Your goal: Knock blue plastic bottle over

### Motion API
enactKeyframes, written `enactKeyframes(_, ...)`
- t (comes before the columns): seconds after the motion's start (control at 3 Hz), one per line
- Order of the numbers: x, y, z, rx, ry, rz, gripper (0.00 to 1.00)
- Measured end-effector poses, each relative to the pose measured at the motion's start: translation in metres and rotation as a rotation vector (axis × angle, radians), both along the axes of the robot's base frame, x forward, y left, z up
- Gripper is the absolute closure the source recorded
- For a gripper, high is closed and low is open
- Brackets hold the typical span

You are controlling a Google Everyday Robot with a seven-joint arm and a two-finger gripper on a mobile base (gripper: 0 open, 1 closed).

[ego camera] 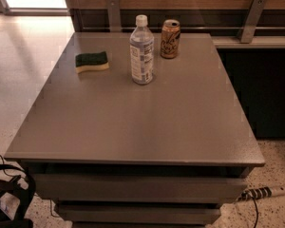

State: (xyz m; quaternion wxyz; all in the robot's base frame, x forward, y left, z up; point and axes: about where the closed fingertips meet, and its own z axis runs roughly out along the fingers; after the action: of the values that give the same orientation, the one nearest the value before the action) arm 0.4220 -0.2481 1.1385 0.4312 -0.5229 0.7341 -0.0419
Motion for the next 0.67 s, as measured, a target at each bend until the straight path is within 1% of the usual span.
enactKeyframes(0.33, 0.0, 0.0, 0.0, 0.0, 0.0, 0.0, 0.0)
enactKeyframes(0.67, 0.012, 0.008, -0.001, 0.047, -0.001, 0.011, 0.0)
